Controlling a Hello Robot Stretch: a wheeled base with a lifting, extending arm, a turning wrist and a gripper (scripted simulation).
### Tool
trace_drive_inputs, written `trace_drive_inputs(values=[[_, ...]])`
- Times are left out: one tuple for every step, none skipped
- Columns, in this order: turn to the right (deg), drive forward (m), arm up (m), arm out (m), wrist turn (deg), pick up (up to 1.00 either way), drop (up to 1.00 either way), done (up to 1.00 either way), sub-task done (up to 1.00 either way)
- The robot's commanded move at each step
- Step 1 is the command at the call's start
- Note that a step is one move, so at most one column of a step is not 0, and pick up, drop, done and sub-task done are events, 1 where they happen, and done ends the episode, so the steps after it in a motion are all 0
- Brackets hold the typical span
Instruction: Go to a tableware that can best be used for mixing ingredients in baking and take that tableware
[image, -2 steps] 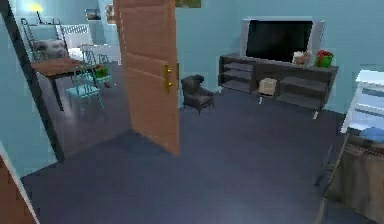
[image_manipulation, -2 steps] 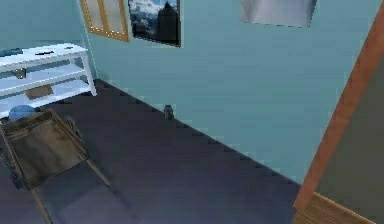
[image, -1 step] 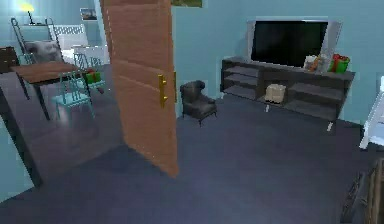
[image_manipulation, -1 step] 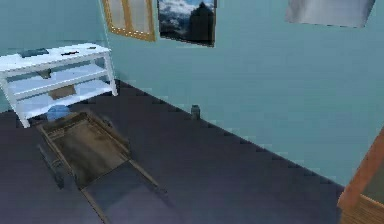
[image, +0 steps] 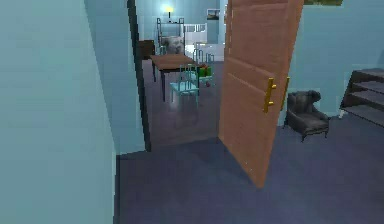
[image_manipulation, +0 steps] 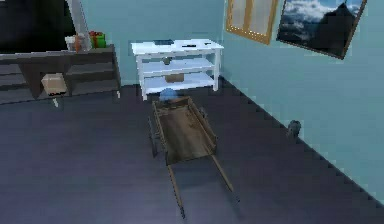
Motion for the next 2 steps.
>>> trace_drive_inputs(values=[[0.0, 1.00, 0.00, 0.00, 0.0, 0.00, 0.00, 0.00, 0.00], [-3.0, 0.00, 0.00, 0.00, 0.0, 0.00, 0.00, 0.00, 0.00]])
